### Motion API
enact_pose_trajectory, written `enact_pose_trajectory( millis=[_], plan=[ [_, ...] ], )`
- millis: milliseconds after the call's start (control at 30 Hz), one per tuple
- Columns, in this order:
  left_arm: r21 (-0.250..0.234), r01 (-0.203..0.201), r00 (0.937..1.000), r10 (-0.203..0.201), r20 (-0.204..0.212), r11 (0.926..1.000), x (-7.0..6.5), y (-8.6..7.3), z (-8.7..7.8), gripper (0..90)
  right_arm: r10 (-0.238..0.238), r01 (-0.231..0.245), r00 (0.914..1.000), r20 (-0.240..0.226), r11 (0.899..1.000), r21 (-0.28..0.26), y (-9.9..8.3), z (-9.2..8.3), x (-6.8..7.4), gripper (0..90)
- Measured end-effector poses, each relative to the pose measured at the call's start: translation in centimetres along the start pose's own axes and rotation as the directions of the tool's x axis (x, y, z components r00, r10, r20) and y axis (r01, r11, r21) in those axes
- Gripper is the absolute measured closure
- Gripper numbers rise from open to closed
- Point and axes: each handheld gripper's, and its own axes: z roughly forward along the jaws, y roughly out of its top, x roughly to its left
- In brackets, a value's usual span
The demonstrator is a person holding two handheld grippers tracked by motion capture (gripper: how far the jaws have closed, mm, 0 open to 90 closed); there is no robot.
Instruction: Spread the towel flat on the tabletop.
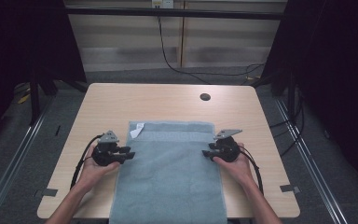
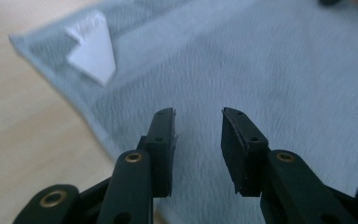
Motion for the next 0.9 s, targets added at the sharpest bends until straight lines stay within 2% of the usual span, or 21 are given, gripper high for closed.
enact_pose_trajectory(
  millis=[33,67,100,200,267,300,400,500,567,667,733,767,800,867,900],
  plan=[
    [0.012,0.017,0.9994,-0.017,-0.03,0.9998,0.0,-0.1,0.6,58.7,0.009,-0.009,1.0,0.003,1.0,0.001,-0.3,-0.3,-0.2,54.5],
    [-0.004,0.025,0.999,-0.025,-0.036,0.9997,0.2,-0.2,1.0,54.5,0.014,-0.014,0.9999,0.005,1.0,-0.007,-0.5,-0.4,-0.5,54.5],
    [-0.015,0.023,0.9993,-0.024,-0.028,0.9996,0.5,-0.2,1.3,54.4,0.026,-0.026,0.9997,0.003,1.0,-0.012,-0.6,-0.6,-0.7,54.5],
    [-0.045,0.047,0.9982,-0.048,-0.035,0.9979,0.9,0.1,1.9,55.1,0.04,-0.04,0.9991,0.017,0.999,-0.022,-0.7,-0.6,-1.1,54.3],
    [-0.061,0.043,0.9979,-0.046,-0.046,0.9972,1.0,0.2,2.2,55.2,0.035,-0.034,0.999,0.026,0.999,-0.037,-0.7,-0.3,-1.4,54.2],
    [-0.065,0.026,0.9979,-0.03,-0.058,0.9975,1.1,0.3,2.3,55.2,0.041,-0.039,0.9987,0.032,0.998,-0.045,-0.6,-0.2,-1.6,54.2],
    [-0.06,0.025,0.9974,-0.029,-0.065,0.9979,1.3,0.7,2.8,55.2,0.073,-0.071,0.9969,0.029,0.995,-0.068,-0.5,0.2,-2.3,54.3],
    [-0.057,0.021,0.9971,-0.025,-0.072,0.9982,1.2,0.7,2.8,55.1,0.081,-0.077,0.9958,0.044,0.995,-0.069,0.0,0.7,-2.6,54.0],
    [-0.056,0.032,0.9977,-0.035,-0.057,0.9979,1.2,0.6,2.6,55.1,0.095,-0.091,0.9942,0.05,0.993,-0.08,0.1,0.9,-2.6,53.6],
    [-0.04,0.02,0.9984,-0.022,-0.053,0.999,0.7,0.2,2.0,55.7,0.105,-0.1,0.9934,0.048,0.991,-0.09,0.1,1.0,-2.7,53.0],
    [-0.022,0.023,0.9992,-0.023,-0.032,0.9995,0.5,0.0,1.6,55.6,0.107,-0.103,0.9936,0.037,0.991,-0.087,0.1,1.0,-2.6,49.3],
    [-0.025,0.038,0.9987,-0.039,-0.034,0.999,0.5,0.0,1.5,55.7,0.113,-0.111,0.9934,0.021,0.99,-0.088,0.1,0.9,-2.6,47.7],
    [-0.036,0.037,0.9983,-0.039,-0.043,0.9986,0.7,0.1,1.4,54.8,0.113,-0.112,0.9936,0.006,0.99,-0.089,0.0,0.9,-2.6,47.3],
    [-0.068,0.071,0.9968,-0.073,-0.033,0.9952,1.3,0.4,1.4,53.1,0.117,-0.116,0.9932,0.001,0.988,-0.1,0.0,0.7,-2.6,47.1],
    [-0.058,0.088,0.9954,-0.09,-0.035,0.9945,1.7,0.8,1.5,52.6,0.121,-0.12,0.9927,-0.002,0.987,-0.103,0.1,0.6,-2.6,47.1]
  ],
)
